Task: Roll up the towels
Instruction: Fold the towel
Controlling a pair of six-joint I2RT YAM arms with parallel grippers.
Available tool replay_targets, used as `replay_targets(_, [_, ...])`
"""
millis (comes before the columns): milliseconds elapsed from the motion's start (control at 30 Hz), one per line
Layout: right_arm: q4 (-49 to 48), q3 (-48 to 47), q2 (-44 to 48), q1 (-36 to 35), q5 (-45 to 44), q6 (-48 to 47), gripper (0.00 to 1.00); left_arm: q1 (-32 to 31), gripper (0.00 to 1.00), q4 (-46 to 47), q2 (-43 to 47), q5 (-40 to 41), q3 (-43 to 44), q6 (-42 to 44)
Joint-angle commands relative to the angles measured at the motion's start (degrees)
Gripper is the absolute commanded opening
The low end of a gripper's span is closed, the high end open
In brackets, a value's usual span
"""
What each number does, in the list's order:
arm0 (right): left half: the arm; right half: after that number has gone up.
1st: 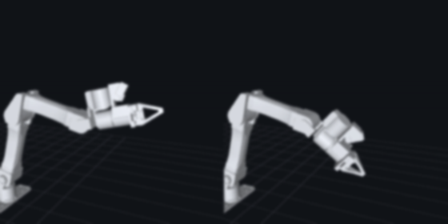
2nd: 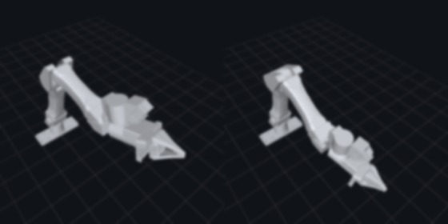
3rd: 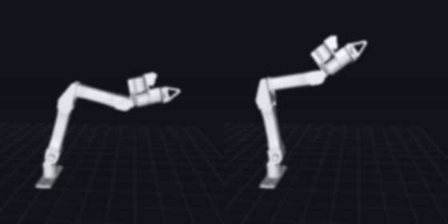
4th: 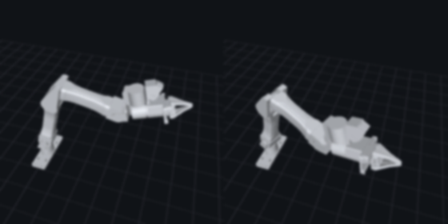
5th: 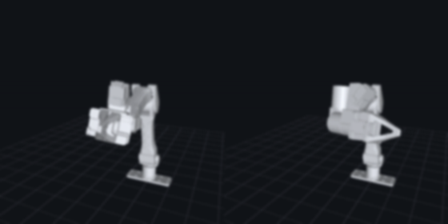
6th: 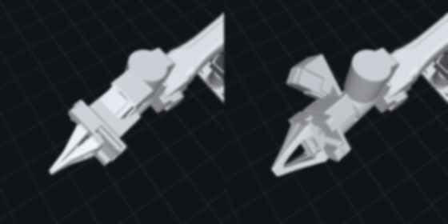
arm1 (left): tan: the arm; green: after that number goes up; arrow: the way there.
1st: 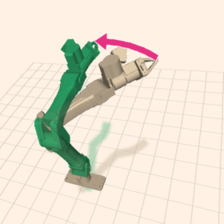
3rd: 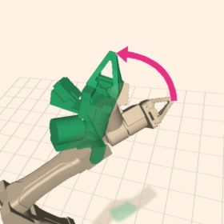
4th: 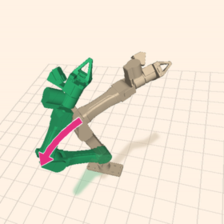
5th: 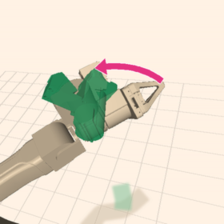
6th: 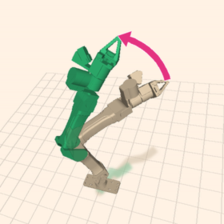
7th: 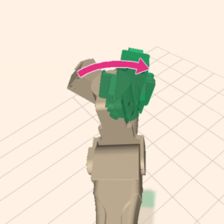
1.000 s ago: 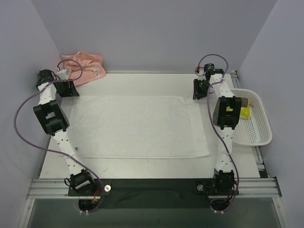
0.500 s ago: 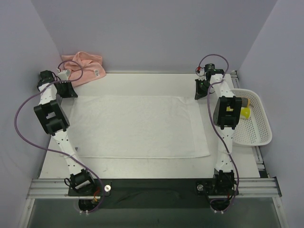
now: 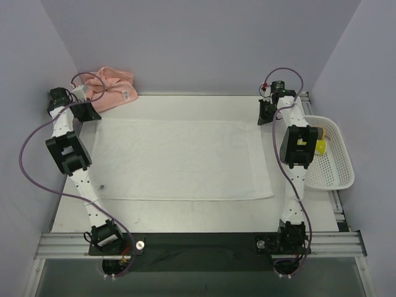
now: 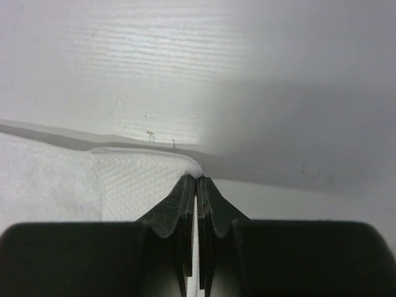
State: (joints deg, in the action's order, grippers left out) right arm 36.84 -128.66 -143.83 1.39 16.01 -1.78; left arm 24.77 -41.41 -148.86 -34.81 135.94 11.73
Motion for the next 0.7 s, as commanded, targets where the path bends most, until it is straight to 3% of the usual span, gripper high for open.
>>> replay_targets(0, [-3.2, -4.1, 5.8, 1.7, -1.6, 1.7, 0.0, 0.4, 0.0, 7.6, 0.7, -5.2, 3.7, -5.0])
replay_targets(333, [-9.4, -5.1, 11.5, 1.9, -2.3, 2.3, 0.0, 1.8, 0.0, 25.0, 5.0, -9.8, 1.7, -16.8])
replay_targets(433, [-9.3, -2.3, 15.0, 1.9, -0.6, 0.7, 0.0, 2.5, 0.0, 24.2, 7.2, -13.0, 1.3, -16.6])
replay_targets(667, [-9.2, 12.4, 25.6, 2.2, 0.1, -5.6, 0.0, 6.9, 0.0, 21.5, 19.4, -20.3, -15.7, -8.8])
